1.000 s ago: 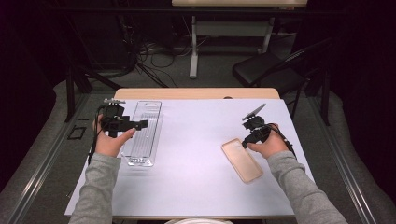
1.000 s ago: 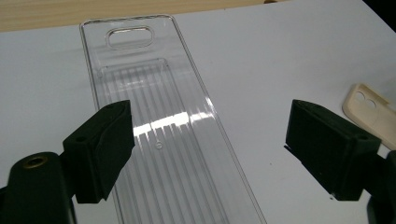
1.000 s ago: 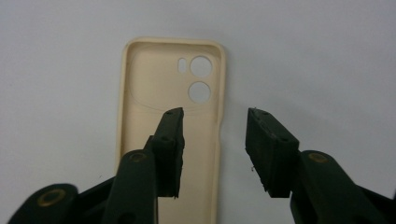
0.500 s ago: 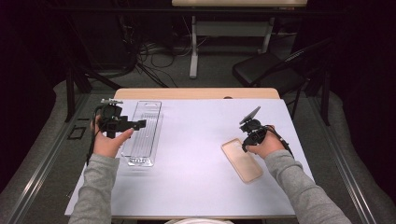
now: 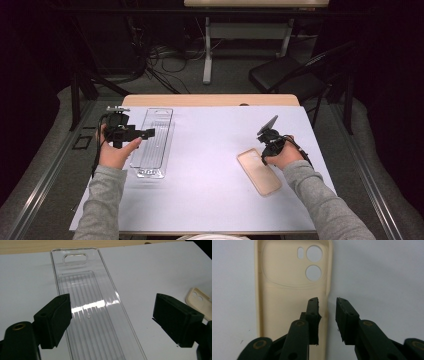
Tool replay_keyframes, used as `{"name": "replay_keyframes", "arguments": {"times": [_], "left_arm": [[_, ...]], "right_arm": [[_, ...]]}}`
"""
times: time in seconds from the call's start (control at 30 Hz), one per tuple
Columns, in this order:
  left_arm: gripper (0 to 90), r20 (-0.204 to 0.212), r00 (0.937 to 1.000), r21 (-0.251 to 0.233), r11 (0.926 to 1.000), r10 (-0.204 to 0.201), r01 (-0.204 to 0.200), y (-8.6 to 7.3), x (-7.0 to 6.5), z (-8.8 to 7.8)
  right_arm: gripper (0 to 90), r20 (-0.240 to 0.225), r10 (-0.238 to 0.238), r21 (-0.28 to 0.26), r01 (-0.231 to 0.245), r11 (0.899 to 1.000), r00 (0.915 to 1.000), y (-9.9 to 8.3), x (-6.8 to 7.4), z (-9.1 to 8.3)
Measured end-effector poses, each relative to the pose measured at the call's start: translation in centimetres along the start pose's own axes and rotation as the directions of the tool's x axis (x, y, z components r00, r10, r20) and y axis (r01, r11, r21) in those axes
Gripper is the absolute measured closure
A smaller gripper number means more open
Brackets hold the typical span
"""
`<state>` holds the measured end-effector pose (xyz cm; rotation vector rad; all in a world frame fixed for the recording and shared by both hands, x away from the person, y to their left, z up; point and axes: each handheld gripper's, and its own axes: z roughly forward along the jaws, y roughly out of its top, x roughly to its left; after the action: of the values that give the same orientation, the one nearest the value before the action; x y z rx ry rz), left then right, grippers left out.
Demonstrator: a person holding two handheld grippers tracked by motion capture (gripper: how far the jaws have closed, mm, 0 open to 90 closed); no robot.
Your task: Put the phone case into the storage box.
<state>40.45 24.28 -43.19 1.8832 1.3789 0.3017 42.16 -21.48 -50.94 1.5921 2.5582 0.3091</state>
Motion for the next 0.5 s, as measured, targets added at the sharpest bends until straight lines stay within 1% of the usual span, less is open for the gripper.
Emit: {"name": "replay_keyframes", "arguments": {"times": [0.03,0.07,0.1,0.13,0.17,0.2,0.23,0.27,0.33,0.37,0.4,0.43,0.47,0.5], "left_arm": [[15.6,0.000,1.0000,0.000,1.0000,-0.001,0.001,-0.02,0.01,0.00],[15.6,-0.001,1.0000,0.000,1.0000,-0.002,0.002,-0.03,0.01,0.00],[15.6,-0.001,1.0000,0.003,1.0000,-0.003,0.003,-0.04,0.06,-0.03],[15.6,-0.002,1.0000,0.002,1.0000,-0.002,0.002,-0.06,0.07,-0.02],[15.6,-0.002,1.0000,0.002,1.0000,-0.002,0.002,-0.06,0.07,-0.02],[15.6,-0.002,1.0000,0.003,1.0000,-0.002,0.002,-0.06,0.07,-0.01],[15.6,-0.002,1.0000,0.002,1.0000,-0.003,0.003,-0.06,0.07,0.00],[15.6,-0.002,1.0000,0.003,1.0000,-0.003,0.003,-0.06,0.07,0.01],[15.6,-0.003,1.0000,0.002,1.0000,-0.003,0.003,-0.07,0.03,0.03],[15.6,-0.002,1.0000,0.002,1.0000,-0.003,0.003,-0.06,0.03,0.04],[15.6,-0.002,1.0000,0.002,1.0000,-0.003,0.003,-0.06,0.02,0.04],[15.6,-0.002,1.0000,0.002,1.0000,-0.003,0.003,-0.06,0.02,0.03],[15.6,-0.002,1.0000,0.002,1.0000,-0.004,0.004,-0.05,0.03,0.04],[15.6,-0.003,1.0000,0.002,1.0000,-0.004,0.004,-0.05,0.08,0.05]], "right_arm": [[73.9,-0.007,0.022,0.011,-0.022,1.000,0.9997,-0.02,-0.02,0.02],[73.9,-0.007,0.022,0.011,-0.022,1.000,0.9997,-0.02,-0.02,0.02],[75.5,-0.002,0.008,0.055,-0.008,0.998,1.0000,0.05,-0.24,-0.10],[76.3,0.000,0.005,0.072,-0.005,0.997,1.0000,0.07,-0.29,-0.13],[76.3,0.000,0.005,0.072,-0.005,0.997,1.0000,0.07,-0.29,-0.13],[77.0,0.001,0.003,0.093,-0.003,0.996,1.0000,0.01,-0.37,-0.04],[77.0,0.001,0.003,0.093,-0.003,0.996,1.0000,0.01,-0.37,-0.04],[77.5,-0.013,0.023,0.059,-0.022,0.998,0.9997,-0.22,-0.36,0.32],[77.8,-0.003,0.024,0.082,-0.024,0.996,0.9997,-0.26,-0.42,0.31],[77.8,-0.013,0.023,0.058,-0.022,0.998,0.9996,-0.40,-0.53,0.54],[77.8,-0.011,0.042,0.070,-0.041,0.997,0.9990,-0.53,-0.49,0.63],[77.8,-0.011,0.042,0.070,-0.041,0.997,0.9990,-0.53,-0.49,0.63],[77.8,-0.003,0.027,0.101,-0.027,0.995,0.9996,-0.60,-0.64,0.65],[77.9,-0.001,0.028,0.116,-0.028,0.993,0.9996,-0.62,-0.69,0.67]]}}
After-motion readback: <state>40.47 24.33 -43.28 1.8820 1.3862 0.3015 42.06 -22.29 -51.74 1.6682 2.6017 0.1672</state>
